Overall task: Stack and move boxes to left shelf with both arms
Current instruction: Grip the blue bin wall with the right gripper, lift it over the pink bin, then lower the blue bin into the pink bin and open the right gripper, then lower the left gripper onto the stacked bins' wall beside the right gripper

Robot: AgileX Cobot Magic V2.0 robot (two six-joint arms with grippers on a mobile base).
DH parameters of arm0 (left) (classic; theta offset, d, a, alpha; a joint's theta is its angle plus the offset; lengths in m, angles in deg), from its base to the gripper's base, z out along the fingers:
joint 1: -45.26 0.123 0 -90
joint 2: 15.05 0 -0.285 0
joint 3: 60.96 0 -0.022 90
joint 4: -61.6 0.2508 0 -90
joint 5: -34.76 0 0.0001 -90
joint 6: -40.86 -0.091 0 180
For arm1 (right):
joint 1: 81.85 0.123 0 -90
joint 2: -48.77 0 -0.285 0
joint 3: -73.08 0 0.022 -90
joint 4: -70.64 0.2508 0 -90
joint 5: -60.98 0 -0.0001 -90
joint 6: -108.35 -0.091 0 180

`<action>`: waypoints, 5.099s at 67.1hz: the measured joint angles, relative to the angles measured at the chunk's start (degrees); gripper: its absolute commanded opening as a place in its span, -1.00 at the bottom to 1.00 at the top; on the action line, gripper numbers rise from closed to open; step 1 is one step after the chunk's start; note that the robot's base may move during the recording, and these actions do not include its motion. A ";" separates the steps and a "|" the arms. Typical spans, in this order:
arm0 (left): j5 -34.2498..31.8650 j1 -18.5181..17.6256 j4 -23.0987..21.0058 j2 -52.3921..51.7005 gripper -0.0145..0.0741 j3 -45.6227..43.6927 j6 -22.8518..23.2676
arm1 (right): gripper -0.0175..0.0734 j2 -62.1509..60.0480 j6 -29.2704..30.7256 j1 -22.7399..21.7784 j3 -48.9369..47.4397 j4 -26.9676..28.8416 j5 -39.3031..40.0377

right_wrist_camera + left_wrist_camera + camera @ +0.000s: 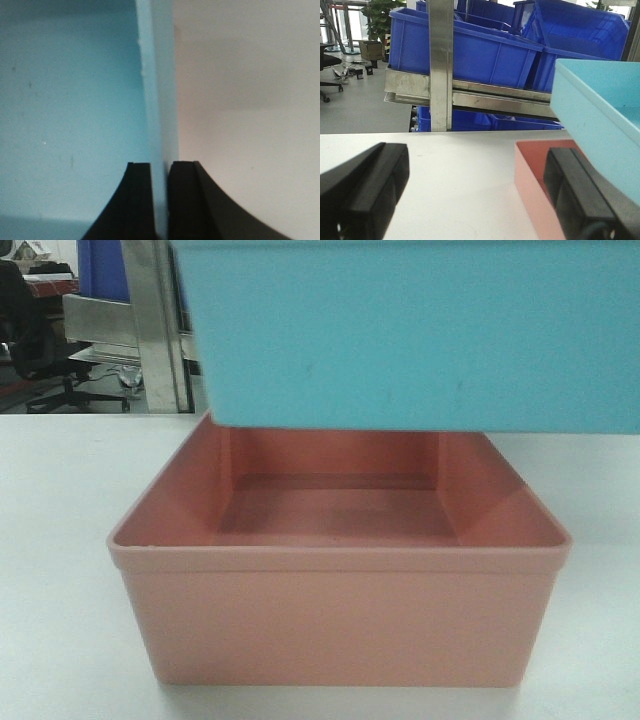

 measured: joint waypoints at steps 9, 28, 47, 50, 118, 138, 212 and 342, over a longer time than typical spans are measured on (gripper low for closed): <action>0.00 0.00 0.00 0.00 0.36 0.00 0.00 | -0.49 0.86 -1.31 2.76 0.00 -0.08 0.00; 0.00 0.00 0.00 0.00 0.36 0.00 0.00 | -0.49 4.67 -2.06 5.91 0.00 -0.51 0.00; 0.00 0.00 0.00 0.00 0.36 0.00 0.00 | -0.49 5.97 -2.16 6.23 2.13 -0.87 2.12; 0.00 0.00 0.00 0.00 0.36 0.00 0.00 | -0.49 5.97 -2.16 6.23 2.87 -0.87 3.09; 0.00 0.00 0.00 0.00 0.36 0.00 0.00 | -0.49 8.88 -2.16 7.01 3.96 -0.87 6.98; 0.00 0.00 0.00 0.00 0.36 0.00 0.00 | -0.49 11.47 -2.16 7.27 3.96 -0.87 6.98; -0.12 0.00 0.00 0.00 0.36 0.00 0.00 | 0.46 12.80 -0.02 7.27 7.44 -3.84 8.92; 17.35 -0.15 -12.79 48.07 0.36 -26.73 0.00 | 0.46 8.33 -0.13 10.21 12.36 -3.87 11.44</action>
